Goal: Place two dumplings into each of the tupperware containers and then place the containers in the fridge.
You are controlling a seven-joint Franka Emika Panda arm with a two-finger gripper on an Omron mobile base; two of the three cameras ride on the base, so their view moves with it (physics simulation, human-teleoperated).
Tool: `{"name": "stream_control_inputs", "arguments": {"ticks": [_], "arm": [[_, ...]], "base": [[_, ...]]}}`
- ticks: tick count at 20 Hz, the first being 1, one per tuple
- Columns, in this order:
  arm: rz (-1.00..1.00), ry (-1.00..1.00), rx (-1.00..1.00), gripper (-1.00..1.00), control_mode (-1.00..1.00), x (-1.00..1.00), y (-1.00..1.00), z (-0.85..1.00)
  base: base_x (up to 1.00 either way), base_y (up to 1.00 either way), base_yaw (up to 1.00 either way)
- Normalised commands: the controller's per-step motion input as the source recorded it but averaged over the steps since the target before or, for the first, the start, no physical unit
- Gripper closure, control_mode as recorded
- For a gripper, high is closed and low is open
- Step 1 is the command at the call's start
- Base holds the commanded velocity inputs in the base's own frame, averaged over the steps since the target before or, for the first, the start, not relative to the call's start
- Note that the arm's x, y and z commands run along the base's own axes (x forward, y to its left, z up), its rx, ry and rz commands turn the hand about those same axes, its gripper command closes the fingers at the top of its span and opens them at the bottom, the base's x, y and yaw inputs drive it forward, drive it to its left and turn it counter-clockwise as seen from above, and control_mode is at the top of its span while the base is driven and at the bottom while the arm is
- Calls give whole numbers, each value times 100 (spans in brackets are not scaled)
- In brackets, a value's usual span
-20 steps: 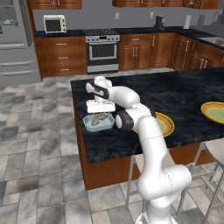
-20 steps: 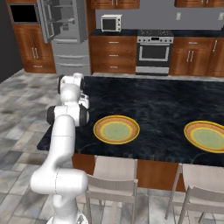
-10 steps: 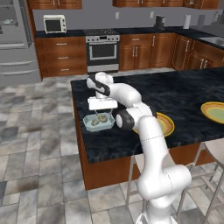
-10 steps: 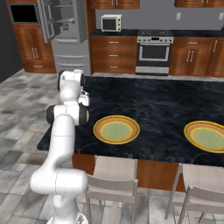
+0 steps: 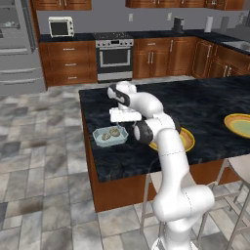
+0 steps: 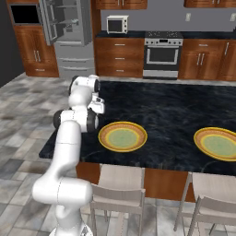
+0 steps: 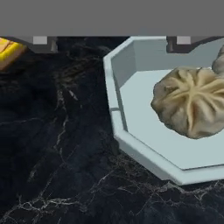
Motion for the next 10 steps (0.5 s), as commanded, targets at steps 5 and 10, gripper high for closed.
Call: {"name": "stream_control_inputs", "arguments": {"ticks": [5,10], "arm": [[0,-14,2,-100,-100,4,-1,-41],[1,-35,1,-100,-100,0,0,-35]], "base": [[0,0,0],[0,0,0]]}}
